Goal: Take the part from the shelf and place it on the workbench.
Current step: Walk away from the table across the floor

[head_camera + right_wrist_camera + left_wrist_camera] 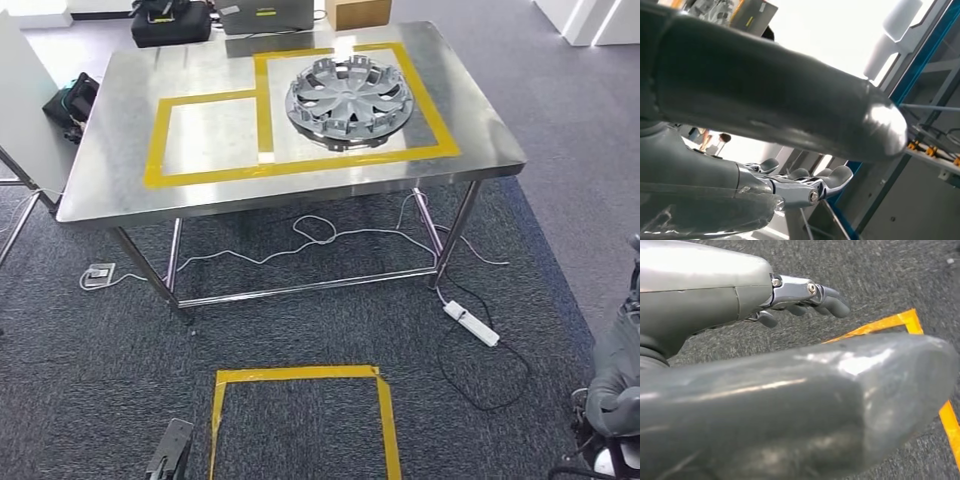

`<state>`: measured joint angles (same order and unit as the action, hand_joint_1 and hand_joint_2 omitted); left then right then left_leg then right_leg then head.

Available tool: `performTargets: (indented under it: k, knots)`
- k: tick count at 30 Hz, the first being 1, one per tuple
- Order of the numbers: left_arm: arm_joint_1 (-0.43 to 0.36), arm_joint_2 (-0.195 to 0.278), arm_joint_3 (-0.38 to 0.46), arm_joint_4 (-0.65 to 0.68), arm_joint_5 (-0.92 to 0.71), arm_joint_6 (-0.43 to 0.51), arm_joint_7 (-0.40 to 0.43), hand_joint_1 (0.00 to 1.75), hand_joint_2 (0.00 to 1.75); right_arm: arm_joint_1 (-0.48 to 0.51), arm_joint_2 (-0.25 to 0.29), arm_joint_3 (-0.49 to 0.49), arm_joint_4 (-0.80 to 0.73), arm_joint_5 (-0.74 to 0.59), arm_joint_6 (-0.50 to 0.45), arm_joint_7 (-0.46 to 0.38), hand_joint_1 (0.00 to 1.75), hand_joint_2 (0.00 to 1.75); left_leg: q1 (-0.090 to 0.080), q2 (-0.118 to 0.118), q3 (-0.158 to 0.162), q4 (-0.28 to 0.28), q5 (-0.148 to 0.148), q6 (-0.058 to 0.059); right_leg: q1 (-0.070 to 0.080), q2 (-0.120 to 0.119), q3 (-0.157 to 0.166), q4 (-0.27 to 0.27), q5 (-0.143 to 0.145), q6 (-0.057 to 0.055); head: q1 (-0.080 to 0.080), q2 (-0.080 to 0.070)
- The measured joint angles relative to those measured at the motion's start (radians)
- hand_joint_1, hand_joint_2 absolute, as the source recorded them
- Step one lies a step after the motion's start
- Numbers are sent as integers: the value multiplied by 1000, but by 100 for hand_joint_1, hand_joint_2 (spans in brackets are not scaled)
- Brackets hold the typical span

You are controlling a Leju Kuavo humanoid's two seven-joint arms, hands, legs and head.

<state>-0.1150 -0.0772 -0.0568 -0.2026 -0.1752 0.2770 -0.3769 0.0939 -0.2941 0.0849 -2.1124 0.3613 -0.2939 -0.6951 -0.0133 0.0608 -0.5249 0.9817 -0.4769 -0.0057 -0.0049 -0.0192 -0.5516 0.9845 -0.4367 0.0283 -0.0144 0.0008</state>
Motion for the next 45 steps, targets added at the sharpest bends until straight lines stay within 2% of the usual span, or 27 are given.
performTargets:
  k: [3,5,6,7,9,10,12,13,14,16,18,19,20,21,22,24,26,29,31,34,35,36,38,40,42,44,45]
  knots:
    - [1,0,0,0,-1,0,0,0,0,-1,0,0,0,2,1,0,0,0,4,-47,-81,174,-101,-12,-3,23,-16,-1,11,-14,-1,0]
    - [4,-1,0,0,-1,0,1,0,0,0,0,0,0,2,1,0,0,0,5,-52,-128,273,-132,-11,-3,43,-26,0,17,-15,-1,0]
    - [5,-2,0,0,-1,0,1,0,0,1,0,0,0,2,1,0,0,0,5,-54,-126,271,-118,-9,-2,54,-30,0,21,-14,-1,0]
    - [6,-2,0,0,-1,0,1,0,0,1,0,0,0,2,1,0,0,0,5,-58,-106,230,-87,-5,-3,65,-32,0,24,-11,-1,0]
    - [5,-1,1,0,-1,-2,2,0,0,1,0,0,0,2,1,0,0,0,8,-88,-36,91,-17,2,-1,84,-35,2,28,-5,-1,0]
    - [4,0,1,0,-1,-4,2,0,0,0,0,0,0,3,1,0,0,0,10,-105,-10,35,2,4,0,92,-39,4,31,-1,-1,0]
    - [4,-1,1,0,0,-8,5,0,0,0,0,0,-1,3,1,0,0,0,11,-122,7,-10,10,8,1,107,-49,8,38,10,0,0]
    - [4,-2,1,0,0,-8,6,0,0,2,0,-1,-2,4,1,0,0,0,12,-116,4,-10,11,12,-1,114,-54,7,42,15,1,0]
    - [4,-3,1,0,0,-9,7,0,0,4,0,-1,-3,4,0,0,0,0,12,-108,2,-10,14,18,-2,112,-59,9,42,21,0,0]
    - [4,-4,1,0,-1,-10,7,0,0,6,0,-4,-5,4,-2,0,0,0,15,-91,0,-12,20,30,-2,79,-85,55,10,30,7,0]
    - [6,-4,1,0,-2,-10,7,0,0,8,0,-6,-6,5,-4,0,0,0,15,-72,-4,-12,22,38,-3,38,-141,182,-59,38,14,0]
    - [8,-4,2,0,-3,-10,7,0,0,10,0,-6,-6,4,-6,0,0,0,15,-62,-6,-12,23,39,-4,31,-170,251,-89,42,14,0]
    - [9,-4,2,0,-4,-10,7,0,0,12,0,-6,-7,4,-7,0,0,0,14,-51,-7,-12,23,39,-5,28,-186,295,-103,45,15,0]
    - [10,-4,2,0,-4,-10,7,0,0,13,0,-6,-7,4,-8,0,0,0,14,-40,-8,-12,23,39,-5,26,-182,299,-99,46,15,0]
    - [9,-4,2,0,-4,-10,7,0,0,13,0,-6,-7,3,-8,0,0,0,14,-30,-7,-12,23,39,-5,23,-157,263,-78,46,14,0]
    - [6,-5,2,0,-5,-10,6,0,0,10,0,-6,-8,1,-10,0,0,0,12,-11,-4,-11,21,35,-3,-5,-70,120,-25,44,15,0]
    - [3,-6,3,0,-5,-10,5,0,0,5,0,-6,-9,0,-12,0,0,0,6,4,-4,-8,19,26,2,-28,-14,24,-2,33,14,0]
    - [-1,-7,8,0,-6,-9,4,0,0,1,0,-6,-9,-1,-14,0,0,0,4,24,-6,-4,17,11,4,-9,-15,12,2,12,14,0]
    - [-4,-7,10,0,-6,-8,3,0,0,-3,0,-6,-11,2,-14,0,0,0,6,-1,-20,30,-12,-1,-1,7,-19,9,7,0,12,0]
    - [-2,-6,16,0,-7,-7,2,0,0,-7,0,-5,-12,7,-14,0,0,0,10,-49,-107,216,-109,-12,-5,30,-28,8,13,-10,9,0]
    - [0,-6,18,0,-7,-7,2,0,0,-6,0,-5,-12,8,-14,0,0,0,11,-53,-133,269,-125,-13,-5,40,-31,8,15,-11,9,0]
    - [2,-5,19,0,-8,-6,2,0,0,-6,0,-4,-12,9,-15,0,0,0,12,-54,-144,291,-123,-13,-5,50,-33,8,16,-10,9,0]
    - [4,-3,23,0,-9,-4,2,0,0,-6,1,-3,-12,10,-16,0,0,0,15,-63,-110,219,-64,-13,-7,72,-34,9,20,-6,9,0]
    - [4,-1,26,0,-12,-3,2,0,0,-7,1,-3,-12,10,-17,0,0,0,23,-105,-46,81,-3,-13,-7,92,-40,14,22,3,8,0]
    - [5,0,27,0,-14,-2,2,0,0,-7,1,-2,-13,10,-18,0,0,0,29,-136,-19,15,11,-8,-6,111,-51,19,26,15,8,0]
    - [6,-1,27,0,-14,-2,2,0,0,-4,1,0,-13,11,-18,0,0,0,27,-122,-20,12,11,4,-10,128,-62,16,33,27,8,0]
    - [6,-1,27,0,-14,-2,2,0,0,-3,1,0,-13,11,-18,0,0,0,27,-111,-20,10,13,12,-10,120,-68,20,30,32,10,0]
